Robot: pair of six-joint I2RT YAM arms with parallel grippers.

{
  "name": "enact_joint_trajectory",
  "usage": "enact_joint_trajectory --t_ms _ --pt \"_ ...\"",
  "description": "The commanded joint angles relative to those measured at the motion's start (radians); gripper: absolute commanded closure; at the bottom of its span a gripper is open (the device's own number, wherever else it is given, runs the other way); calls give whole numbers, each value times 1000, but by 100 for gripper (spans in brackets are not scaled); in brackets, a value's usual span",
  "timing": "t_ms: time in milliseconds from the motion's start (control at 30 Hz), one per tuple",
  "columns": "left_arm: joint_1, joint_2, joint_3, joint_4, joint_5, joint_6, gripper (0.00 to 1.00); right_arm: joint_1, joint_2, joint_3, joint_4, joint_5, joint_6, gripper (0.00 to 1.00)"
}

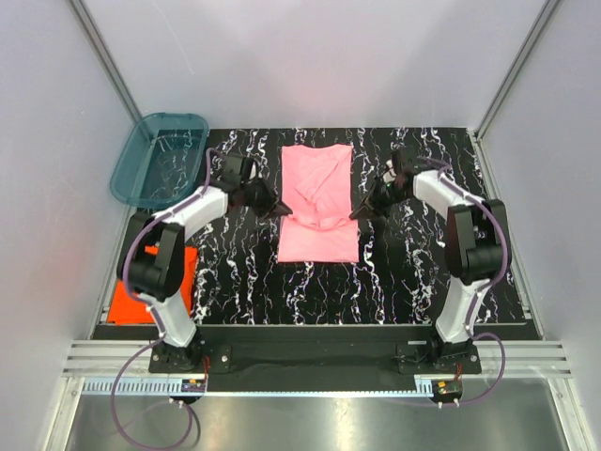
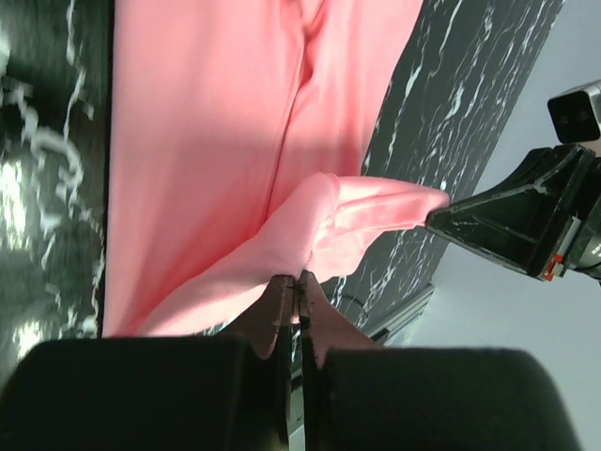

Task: Fold and stack the t-shirts
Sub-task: Fold the tshirt

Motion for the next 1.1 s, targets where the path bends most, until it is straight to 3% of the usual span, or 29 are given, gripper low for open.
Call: enact_joint_trajectory --t_ms 0,433,1067 --pt "18 58 119 18 63 27 100 -22 68 118 -70 -40 -51 100" --pt "95 197 211 23 93 36 100 -54 234 301 -89 -127 -94 100" --pt "122 318 276 24 144 56 99 -80 338 378 -101 -161 -111 100"
